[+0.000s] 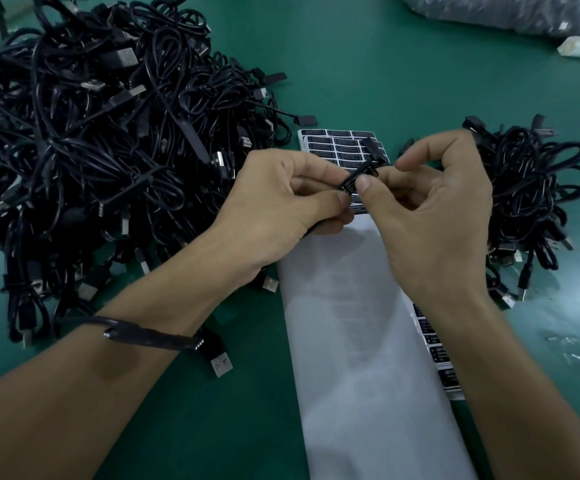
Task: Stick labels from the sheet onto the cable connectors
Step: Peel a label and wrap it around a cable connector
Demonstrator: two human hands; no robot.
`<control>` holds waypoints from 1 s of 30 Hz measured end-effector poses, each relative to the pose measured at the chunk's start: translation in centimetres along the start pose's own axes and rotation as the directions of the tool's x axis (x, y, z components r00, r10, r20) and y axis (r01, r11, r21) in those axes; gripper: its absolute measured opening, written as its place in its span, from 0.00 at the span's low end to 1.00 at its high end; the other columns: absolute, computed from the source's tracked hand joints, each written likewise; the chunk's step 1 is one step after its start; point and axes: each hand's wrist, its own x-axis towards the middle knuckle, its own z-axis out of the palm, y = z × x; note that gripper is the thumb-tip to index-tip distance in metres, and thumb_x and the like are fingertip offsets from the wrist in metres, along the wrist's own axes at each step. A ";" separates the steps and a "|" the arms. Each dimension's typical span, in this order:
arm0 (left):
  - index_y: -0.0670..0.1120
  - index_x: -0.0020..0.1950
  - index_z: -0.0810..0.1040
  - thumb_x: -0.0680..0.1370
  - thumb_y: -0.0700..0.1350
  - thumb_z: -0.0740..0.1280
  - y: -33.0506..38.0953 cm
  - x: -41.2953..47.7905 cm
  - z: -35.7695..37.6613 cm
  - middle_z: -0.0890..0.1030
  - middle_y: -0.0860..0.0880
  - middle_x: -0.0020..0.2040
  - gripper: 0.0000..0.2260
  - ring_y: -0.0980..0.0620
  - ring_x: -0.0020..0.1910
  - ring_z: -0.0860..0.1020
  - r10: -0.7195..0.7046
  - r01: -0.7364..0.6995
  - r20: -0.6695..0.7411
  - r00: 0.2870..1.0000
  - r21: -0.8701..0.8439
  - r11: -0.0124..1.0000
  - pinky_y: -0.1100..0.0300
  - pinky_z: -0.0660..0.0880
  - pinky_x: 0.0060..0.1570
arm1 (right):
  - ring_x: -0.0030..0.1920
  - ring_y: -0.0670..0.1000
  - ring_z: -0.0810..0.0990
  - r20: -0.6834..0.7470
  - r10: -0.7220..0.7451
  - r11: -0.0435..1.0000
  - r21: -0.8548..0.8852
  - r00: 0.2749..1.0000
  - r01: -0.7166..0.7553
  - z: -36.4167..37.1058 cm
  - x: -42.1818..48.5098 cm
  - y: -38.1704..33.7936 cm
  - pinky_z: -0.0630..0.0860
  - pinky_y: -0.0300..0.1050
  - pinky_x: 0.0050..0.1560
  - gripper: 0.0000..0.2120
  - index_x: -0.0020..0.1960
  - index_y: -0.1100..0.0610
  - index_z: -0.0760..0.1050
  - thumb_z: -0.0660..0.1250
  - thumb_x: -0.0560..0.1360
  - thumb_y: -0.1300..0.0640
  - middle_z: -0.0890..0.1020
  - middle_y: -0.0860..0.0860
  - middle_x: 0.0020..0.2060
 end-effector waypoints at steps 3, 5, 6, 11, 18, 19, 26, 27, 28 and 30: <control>0.41 0.47 0.84 0.75 0.33 0.73 0.0 0.0 0.1 0.86 0.42 0.39 0.04 0.50 0.39 0.86 0.005 -0.005 -0.005 1.000 0.007 1.000 0.62 0.82 0.39 | 0.36 0.46 0.82 -0.013 -0.010 1.000 -0.006 1.000 0.010 0.2 -0.1 -0.1 0.80 0.43 0.41 0.18 0.44 0.43 0.65 0.73 0.72 0.59 0.81 0.37 0.34; 0.42 0.46 0.84 0.75 0.33 0.73 0.0 0.0 0.2 0.86 0.43 0.38 0.05 0.50 0.38 0.86 0.009 -0.009 -0.012 1.000 0.010 1.000 0.62 0.82 0.39 | 0.36 0.46 0.83 -0.023 -0.013 1.000 -0.008 1.000 0.013 0.3 -0.2 -0.1 0.79 0.43 0.40 0.18 0.43 0.43 0.65 0.73 0.72 0.59 0.81 0.39 0.35; 0.42 0.46 0.84 0.75 0.33 0.73 0.0 0.0 0.2 0.86 0.43 0.38 0.05 0.50 0.38 0.86 0.006 -0.006 -0.017 1.000 0.007 1.000 0.63 0.81 0.38 | 0.36 0.47 0.83 -0.027 -0.012 1.000 -0.007 1.000 0.011 0.3 -0.2 -0.1 0.79 0.43 0.40 0.18 0.43 0.43 0.65 0.73 0.71 0.59 0.82 0.40 0.35; 0.40 0.48 0.83 0.75 0.33 0.73 -0.1 0.0 0.3 0.86 0.43 0.38 0.04 0.50 0.38 0.86 -0.002 0.002 -0.028 1.000 0.000 1.000 0.64 0.80 0.37 | 0.36 0.47 0.83 -0.045 -0.030 1.000 -0.011 0.999 0.029 0.3 -0.2 -0.2 0.79 0.42 0.38 0.19 0.43 0.42 0.65 0.73 0.71 0.59 0.83 0.42 0.36; 0.41 0.47 0.83 0.75 0.32 0.73 0.0 0.0 0.4 0.86 0.44 0.38 0.05 0.51 0.37 0.86 0.001 -0.001 -0.038 0.999 0.010 1.000 0.64 0.80 0.37 | 0.36 0.44 0.83 -0.060 -0.065 0.997 -0.043 0.996 0.062 0.4 -0.5 -0.3 0.78 0.37 0.38 0.20 0.42 0.43 0.65 0.74 0.71 0.60 0.83 0.41 0.39; 0.41 0.46 0.84 0.75 0.32 0.73 0.0 -0.1 0.4 0.86 0.44 0.37 0.05 0.51 0.37 0.86 0.006 -0.006 -0.041 0.999 0.011 1.000 0.64 0.80 0.37 | 0.36 0.44 0.83 -0.061 -0.069 0.997 -0.048 0.996 0.066 0.4 -0.5 -0.4 0.78 0.37 0.38 0.20 0.42 0.43 0.65 0.75 0.71 0.60 0.83 0.42 0.38; 0.43 0.43 0.84 0.75 0.31 0.72 0.0 -0.1 0.4 0.86 0.45 0.35 0.07 0.52 0.35 0.85 0.034 -0.033 -0.049 0.998 0.023 0.999 0.65 0.79 0.36 | 0.36 0.42 0.82 -0.067 -0.084 0.993 -0.083 0.994 0.079 0.3 -0.6 -0.5 0.76 0.35 0.38 0.21 0.42 0.43 0.66 0.76 0.70 0.61 0.81 0.43 0.35; 0.43 0.43 0.83 0.75 0.31 0.72 0.0 -0.1 0.4 0.86 0.45 0.35 0.07 0.52 0.35 0.85 0.037 -0.036 -0.050 0.998 0.023 0.999 0.65 0.79 0.36 | 0.36 0.41 0.81 -0.068 -0.086 0.993 -0.088 0.994 0.080 0.3 -0.6 -0.5 0.75 0.33 0.37 0.20 0.42 0.44 0.66 0.76 0.70 0.61 0.81 0.43 0.35; 0.43 0.43 0.83 0.76 0.31 0.72 0.1 -0.2 0.4 0.86 0.45 0.35 0.07 0.52 0.34 0.85 0.039 -0.038 -0.048 0.998 0.024 0.999 0.66 0.79 0.36 | 0.36 0.41 0.81 -0.069 -0.090 0.992 -0.097 0.994 0.083 0.3 -0.7 -0.5 0.75 0.31 0.37 0.19 0.43 0.45 0.68 0.77 0.70 0.61 0.81 0.43 0.35; 0.42 0.44 0.83 0.76 0.31 0.71 0.1 -0.2 0.4 0.86 0.45 0.35 0.07 0.52 0.35 0.85 0.043 -0.042 -0.042 0.998 0.026 0.999 0.66 0.79 0.36 | 0.36 0.40 0.80 -0.076 -0.097 0.988 -0.126 0.992 0.087 0.3 -0.8 -0.5 0.73 0.30 0.37 0.16 0.44 0.49 0.70 0.77 0.70 0.60 0.80 0.43 0.35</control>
